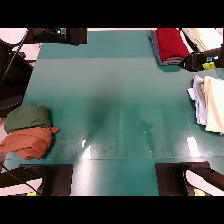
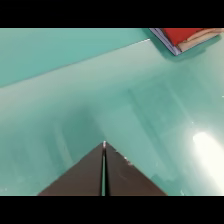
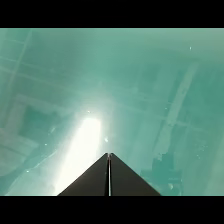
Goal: Fold the shirts.
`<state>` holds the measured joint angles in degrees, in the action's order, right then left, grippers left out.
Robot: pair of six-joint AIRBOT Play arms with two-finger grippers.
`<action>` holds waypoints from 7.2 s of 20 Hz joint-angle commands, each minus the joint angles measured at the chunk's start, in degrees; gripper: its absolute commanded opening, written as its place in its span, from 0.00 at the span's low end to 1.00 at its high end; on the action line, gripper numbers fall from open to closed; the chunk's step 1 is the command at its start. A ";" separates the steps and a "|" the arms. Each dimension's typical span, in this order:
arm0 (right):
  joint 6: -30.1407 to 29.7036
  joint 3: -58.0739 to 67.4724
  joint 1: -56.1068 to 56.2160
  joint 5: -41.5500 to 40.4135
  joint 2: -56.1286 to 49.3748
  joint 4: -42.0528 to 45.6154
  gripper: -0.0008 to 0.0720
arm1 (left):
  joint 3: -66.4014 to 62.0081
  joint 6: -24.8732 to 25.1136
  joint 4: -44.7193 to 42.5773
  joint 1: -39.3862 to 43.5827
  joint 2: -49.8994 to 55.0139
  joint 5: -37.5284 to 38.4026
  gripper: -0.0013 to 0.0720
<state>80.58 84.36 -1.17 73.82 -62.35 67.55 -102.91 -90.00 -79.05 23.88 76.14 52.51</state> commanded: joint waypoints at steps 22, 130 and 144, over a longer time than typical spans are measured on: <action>-0.04 0.07 0.15 1.68 0.04 -0.09 0.04 | 19.80 -1.20 -13.00 -18.14 -19.23 20.48 0.05; -1.95 -20.52 1.86 2.69 10.19 -6.36 0.04 | 27.26 2.91 4.87 7.61 -3.48 14.12 0.75; -1.97 -20.48 0.61 -0.33 10.19 -6.47 0.04 | 46.10 0.68 18.64 -10.27 0.83 1.36 0.75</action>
<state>78.59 63.90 -0.51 74.11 -52.18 61.06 -61.91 -89.73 -67.29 13.78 72.82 59.09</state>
